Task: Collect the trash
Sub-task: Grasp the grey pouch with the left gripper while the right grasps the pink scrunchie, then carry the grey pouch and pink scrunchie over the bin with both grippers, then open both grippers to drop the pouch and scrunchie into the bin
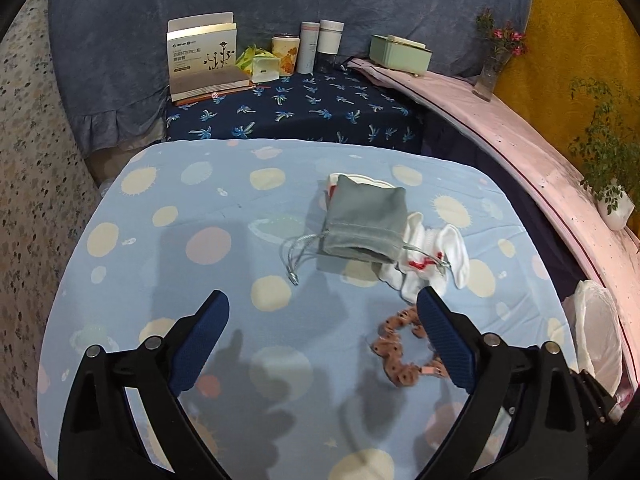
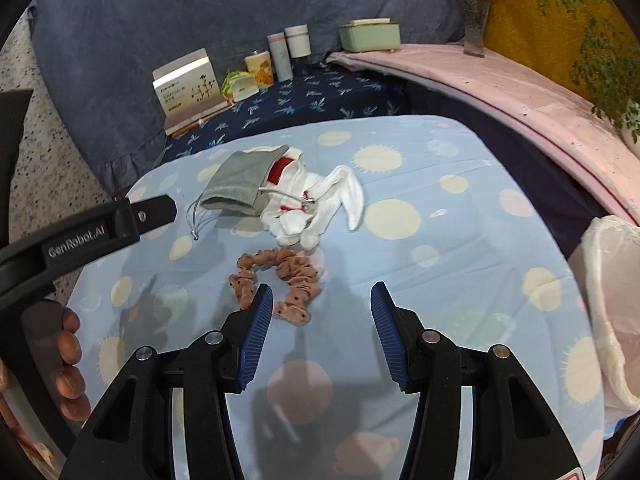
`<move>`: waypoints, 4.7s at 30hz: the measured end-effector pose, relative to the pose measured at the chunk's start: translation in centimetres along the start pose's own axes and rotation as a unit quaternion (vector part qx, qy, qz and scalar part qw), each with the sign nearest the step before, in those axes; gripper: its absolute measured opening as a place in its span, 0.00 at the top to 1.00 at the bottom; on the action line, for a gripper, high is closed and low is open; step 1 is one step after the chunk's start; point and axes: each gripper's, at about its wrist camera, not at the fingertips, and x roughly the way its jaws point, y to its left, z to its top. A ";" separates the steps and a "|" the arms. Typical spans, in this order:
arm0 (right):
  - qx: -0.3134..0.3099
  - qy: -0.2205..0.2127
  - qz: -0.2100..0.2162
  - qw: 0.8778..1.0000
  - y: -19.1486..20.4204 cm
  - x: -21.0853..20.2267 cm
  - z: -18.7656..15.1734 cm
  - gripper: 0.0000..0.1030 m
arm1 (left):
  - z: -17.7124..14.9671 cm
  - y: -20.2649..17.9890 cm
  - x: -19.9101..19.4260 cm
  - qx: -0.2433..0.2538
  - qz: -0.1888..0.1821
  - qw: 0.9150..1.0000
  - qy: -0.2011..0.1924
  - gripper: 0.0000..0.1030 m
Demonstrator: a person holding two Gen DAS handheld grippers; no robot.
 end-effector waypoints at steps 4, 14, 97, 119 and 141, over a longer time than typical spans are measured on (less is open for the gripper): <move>-0.007 0.014 0.003 1.000 1.0 2.1 0.2 0.51 | 1.0 0.3 1.4 0.005 -0.002 1.000 0.005 0.11; -0.007 0.040 0.005 0.999 1.5 6.0 0.4 0.51 | 3.5 -1.9 5.9 0.039 -0.012 0.999 0.024 0.10; 0.150 -0.134 -0.094 0.975 -18.3 -15.0 -2.2 0.86 | -4.2 -22.1 -8.9 0.160 -0.211 0.964 0.006 0.97; 0.243 -0.150 -0.181 0.941 -31.2 -18.9 -5.9 0.86 | -7.0 -38.2 -6.8 0.262 -0.286 0.921 0.035 0.94; 0.229 -0.136 -0.174 0.948 -31.0 -15.9 -3.6 0.76 | -6.4 -36.3 -5.0 0.244 -0.227 0.943 0.013 0.41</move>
